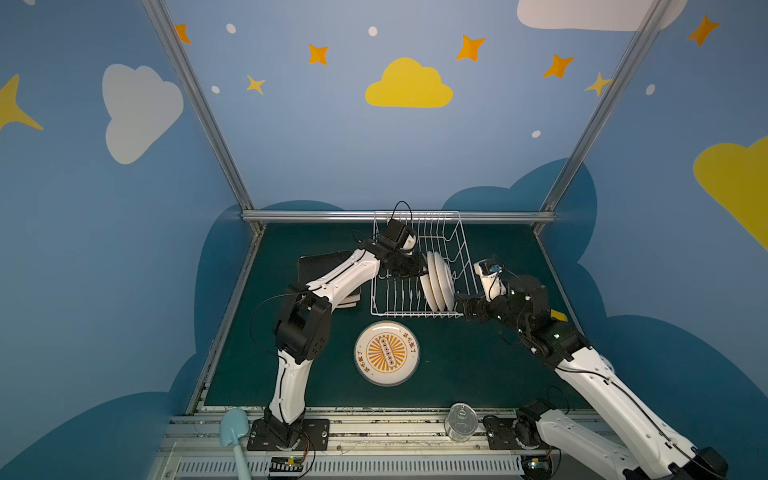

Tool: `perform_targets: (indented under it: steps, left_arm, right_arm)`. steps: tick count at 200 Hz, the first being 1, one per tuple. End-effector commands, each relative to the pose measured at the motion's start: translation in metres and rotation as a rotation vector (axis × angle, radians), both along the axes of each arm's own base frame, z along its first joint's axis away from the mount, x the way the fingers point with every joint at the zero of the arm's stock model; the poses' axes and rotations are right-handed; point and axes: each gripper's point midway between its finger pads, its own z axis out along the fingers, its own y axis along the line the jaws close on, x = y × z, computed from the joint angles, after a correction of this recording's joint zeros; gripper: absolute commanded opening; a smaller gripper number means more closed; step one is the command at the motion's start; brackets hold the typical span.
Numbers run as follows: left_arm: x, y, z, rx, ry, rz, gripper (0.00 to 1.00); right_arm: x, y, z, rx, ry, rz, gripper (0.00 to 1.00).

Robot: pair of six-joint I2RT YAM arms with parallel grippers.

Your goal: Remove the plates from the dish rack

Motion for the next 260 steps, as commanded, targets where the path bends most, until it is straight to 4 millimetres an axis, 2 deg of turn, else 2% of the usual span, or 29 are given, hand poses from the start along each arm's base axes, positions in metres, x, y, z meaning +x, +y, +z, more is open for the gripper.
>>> perform_targets:
  steps: [1,82,125,167,231,260]
  left_arm:
    - [-0.004,0.002,-0.01,0.041,0.025,-0.001,0.37]
    - [-0.011,-0.006,0.006,-0.041,0.068,0.013,0.18]
    - [-0.01,-0.005,0.015,-0.078,0.059,0.034,0.03]
    - [-0.016,-0.004,0.03,-0.124,0.062,0.04,0.03]
    - [-0.02,0.001,0.071,-0.21,0.021,0.042,0.03]
    - [-0.025,0.004,0.082,-0.229,0.013,0.04,0.03]
  right_arm:
    - [0.002,0.0,0.0,0.006,-0.006,0.0,0.91]
    - [0.002,-0.001,0.005,0.016,-0.024,-0.008,0.91]
    - [0.004,0.0,0.006,0.024,-0.024,-0.01,0.91]
    - [0.006,0.0,0.006,0.027,-0.026,-0.017,0.91]
    - [0.008,-0.001,0.009,0.035,-0.031,-0.032,0.91]
    - [0.01,-0.001,0.01,0.038,-0.034,-0.037,0.91]
